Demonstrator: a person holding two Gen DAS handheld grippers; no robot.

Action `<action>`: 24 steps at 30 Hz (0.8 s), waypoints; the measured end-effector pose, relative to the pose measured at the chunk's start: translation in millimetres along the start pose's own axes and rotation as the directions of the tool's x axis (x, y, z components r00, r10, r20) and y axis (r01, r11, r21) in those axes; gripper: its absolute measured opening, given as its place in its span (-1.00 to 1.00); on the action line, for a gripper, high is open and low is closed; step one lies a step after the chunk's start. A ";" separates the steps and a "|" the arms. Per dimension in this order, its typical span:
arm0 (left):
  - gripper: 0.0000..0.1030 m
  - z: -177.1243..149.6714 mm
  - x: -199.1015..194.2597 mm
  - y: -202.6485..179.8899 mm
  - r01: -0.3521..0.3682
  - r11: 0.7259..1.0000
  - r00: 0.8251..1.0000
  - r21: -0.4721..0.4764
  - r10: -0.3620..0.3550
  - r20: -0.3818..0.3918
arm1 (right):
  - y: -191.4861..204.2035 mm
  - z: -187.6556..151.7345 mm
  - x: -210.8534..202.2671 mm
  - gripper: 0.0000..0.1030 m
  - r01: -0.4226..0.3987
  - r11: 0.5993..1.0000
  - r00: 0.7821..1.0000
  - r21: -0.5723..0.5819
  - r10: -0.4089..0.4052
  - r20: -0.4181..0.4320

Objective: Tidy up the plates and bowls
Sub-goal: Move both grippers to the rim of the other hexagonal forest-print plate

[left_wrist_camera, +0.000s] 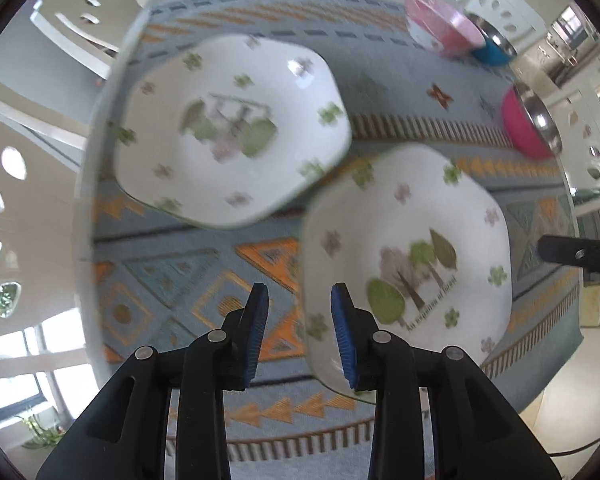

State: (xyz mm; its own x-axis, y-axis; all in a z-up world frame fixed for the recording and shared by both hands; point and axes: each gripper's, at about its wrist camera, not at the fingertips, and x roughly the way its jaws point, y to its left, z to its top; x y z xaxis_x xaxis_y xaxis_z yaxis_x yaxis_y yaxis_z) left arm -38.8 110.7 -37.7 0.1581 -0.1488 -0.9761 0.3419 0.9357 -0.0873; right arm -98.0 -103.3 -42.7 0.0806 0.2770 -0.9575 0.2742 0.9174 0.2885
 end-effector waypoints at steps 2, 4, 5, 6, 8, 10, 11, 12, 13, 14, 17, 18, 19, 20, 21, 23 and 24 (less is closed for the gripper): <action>-0.42 8.2 -4.5 11.3 -0.004 0.999 1.000 -0.032 0.005 0.015 | 5.3 10.5 -13.9 -0.58 -0.014 1.000 0.999 -0.001 0.014 0.036; -0.42 15.9 -7.6 23.7 0.001 0.998 1.000 -0.055 0.001 0.031 | 10.8 17.9 -20.4 -0.58 -0.022 1.000 0.998 -0.015 0.023 0.051; -0.42 20.0 -10.2 27.9 -0.001 0.998 0.999 -0.065 0.003 0.038 | 14.1 21.4 -23.2 -0.58 -0.024 0.999 0.998 -0.021 0.025 0.059; -0.42 24.0 -10.7 32.1 -0.002 0.997 0.999 -0.071 0.005 0.043 | 19.1 26.6 -25.9 -0.58 -0.026 0.999 0.997 -0.028 0.028 0.073; -0.42 31.3 -13.6 41.0 -0.008 0.996 0.998 -0.087 0.013 0.056 | 24.6 34.8 -27.6 -0.58 -0.035 0.999 0.995 -0.038 0.039 0.089; -0.42 38.4 -15.3 51.2 -0.010 0.995 0.998 -0.104 0.017 0.066 | 31.1 43.7 -27.0 -0.58 -0.049 0.998 0.994 -0.038 0.052 0.097; -0.42 42.3 -15.9 56.6 -0.010 0.994 0.997 -0.111 0.018 0.069 | 33.9 46.7 -26.9 -0.58 -0.054 0.998 0.993 -0.038 0.058 0.100; -0.42 47.5 -16.2 63.1 -0.013 0.993 0.997 -0.121 0.022 0.072 | 37.5 51.1 -26.6 -0.58 -0.060 0.997 0.993 -0.040 0.064 0.102; -0.42 50.0 -16.8 67.1 -0.015 0.992 0.997 -0.128 0.025 0.075 | 40.2 56.7 -25.3 -0.58 -0.066 0.997 0.993 -0.044 0.070 0.099; -0.42 55.1 -15.8 73.1 -0.014 0.990 0.997 -0.138 0.025 0.076 | 41.5 60.6 -24.6 -0.58 -0.067 0.997 0.993 -0.048 0.071 0.095; -0.42 63.1 -14.2 85.5 -0.012 0.988 0.997 -0.153 0.025 0.078 | 50.9 74.4 -20.6 -0.58 -0.070 0.995 0.993 -0.065 0.076 0.089; -0.42 67.3 -12.8 90.4 -0.013 0.987 0.997 -0.160 0.026 0.078 | 56.4 80.7 -17.8 -0.58 -0.073 0.995 0.993 -0.073 0.080 0.087; -0.42 69.8 -11.8 93.7 -0.014 0.986 0.997 -0.165 0.027 0.078 | 60.3 85.4 -14.4 -0.58 -0.077 0.994 0.993 -0.081 0.084 0.085; -0.42 73.5 -10.1 97.2 -0.015 0.985 0.997 -0.170 0.028 0.076 | 63.0 87.9 -13.2 -0.58 -0.079 0.993 0.993 -0.086 0.086 0.083; -0.42 77.4 -8.5 101.3 -0.017 0.984 0.997 -0.175 0.031 0.074 | 68.5 94.2 -9.5 -0.58 -0.084 0.992 0.992 -0.096 0.092 0.081; -0.42 83.4 -6.2 108.0 -0.019 0.983 0.997 -0.183 0.033 0.075 | 76.8 102.9 -3.6 -0.58 -0.096 0.989 0.992 -0.112 0.105 0.076; -0.42 86.9 -3.3 112.1 -0.017 0.982 0.997 -0.188 0.031 0.071 | 80.9 107.3 -0.1 -0.58 -0.100 0.988 0.991 -0.121 0.109 0.073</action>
State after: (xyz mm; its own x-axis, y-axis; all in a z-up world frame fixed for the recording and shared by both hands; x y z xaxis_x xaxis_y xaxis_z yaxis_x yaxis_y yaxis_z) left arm 79.5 188.3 -27.0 0.2343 -0.1421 -0.9617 0.1587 0.9816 -0.1064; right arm 27.0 -59.8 -19.5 0.1800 0.3540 -0.9178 0.1471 0.9128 0.3810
